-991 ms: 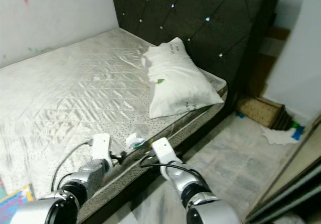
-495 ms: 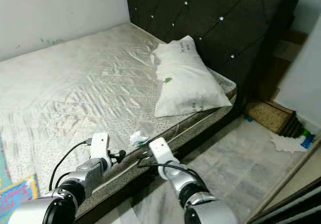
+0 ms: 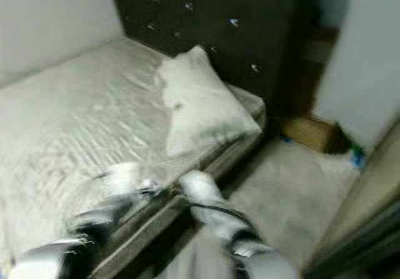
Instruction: Clean up the room
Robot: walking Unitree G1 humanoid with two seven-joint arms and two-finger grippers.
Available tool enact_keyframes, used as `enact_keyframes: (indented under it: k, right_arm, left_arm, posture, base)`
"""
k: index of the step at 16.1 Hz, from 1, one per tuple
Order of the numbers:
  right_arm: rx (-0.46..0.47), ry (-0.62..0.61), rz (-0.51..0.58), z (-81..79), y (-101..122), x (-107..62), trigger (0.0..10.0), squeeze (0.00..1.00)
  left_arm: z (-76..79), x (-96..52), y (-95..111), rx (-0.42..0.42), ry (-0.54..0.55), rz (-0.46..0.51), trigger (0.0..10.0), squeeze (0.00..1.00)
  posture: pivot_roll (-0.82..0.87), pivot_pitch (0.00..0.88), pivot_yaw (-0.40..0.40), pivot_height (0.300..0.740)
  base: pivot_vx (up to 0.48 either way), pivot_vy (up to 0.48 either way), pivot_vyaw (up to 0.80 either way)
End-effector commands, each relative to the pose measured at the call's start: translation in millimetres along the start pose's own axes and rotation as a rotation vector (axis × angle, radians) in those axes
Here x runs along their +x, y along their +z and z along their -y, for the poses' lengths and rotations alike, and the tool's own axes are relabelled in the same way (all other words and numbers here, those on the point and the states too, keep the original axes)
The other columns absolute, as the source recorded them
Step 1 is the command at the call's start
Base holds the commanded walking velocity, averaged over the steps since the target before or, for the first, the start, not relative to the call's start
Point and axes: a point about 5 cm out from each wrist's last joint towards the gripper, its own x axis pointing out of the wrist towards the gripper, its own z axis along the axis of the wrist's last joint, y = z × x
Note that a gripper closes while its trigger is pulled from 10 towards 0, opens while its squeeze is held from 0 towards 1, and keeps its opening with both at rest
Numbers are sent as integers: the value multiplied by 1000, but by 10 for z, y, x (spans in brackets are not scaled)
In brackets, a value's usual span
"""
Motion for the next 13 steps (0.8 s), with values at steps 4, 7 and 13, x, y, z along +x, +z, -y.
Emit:
enact_keyframes:
  k: [4, 7, 13]
  right_arm:
    - [-9, 49, 63, -192, 210, 25, 10000, 0]
    - [-10, 52, 65, -193, 207, 25, 10000, 0]
    - [-30, 59, 65, -209, 201, 24, 10000, 0]
  left_arm:
    - [-248, -29, -9, 11, 63, -2, 10000, 0]
    - [-249, -30, -18, 11, 73, -8, 10000, 0]
    - [-258, -31, -20, 6, 87, -1, 10000, 0]
  posture:
    - [-101, 0, 20, 740]
    - [-100, 0, 19, 740]
    - [-98, 0, 17, 740]
  base:
    - [142, 0, 0]
    - [0, 0, 175]
    - [0, 0, 800]
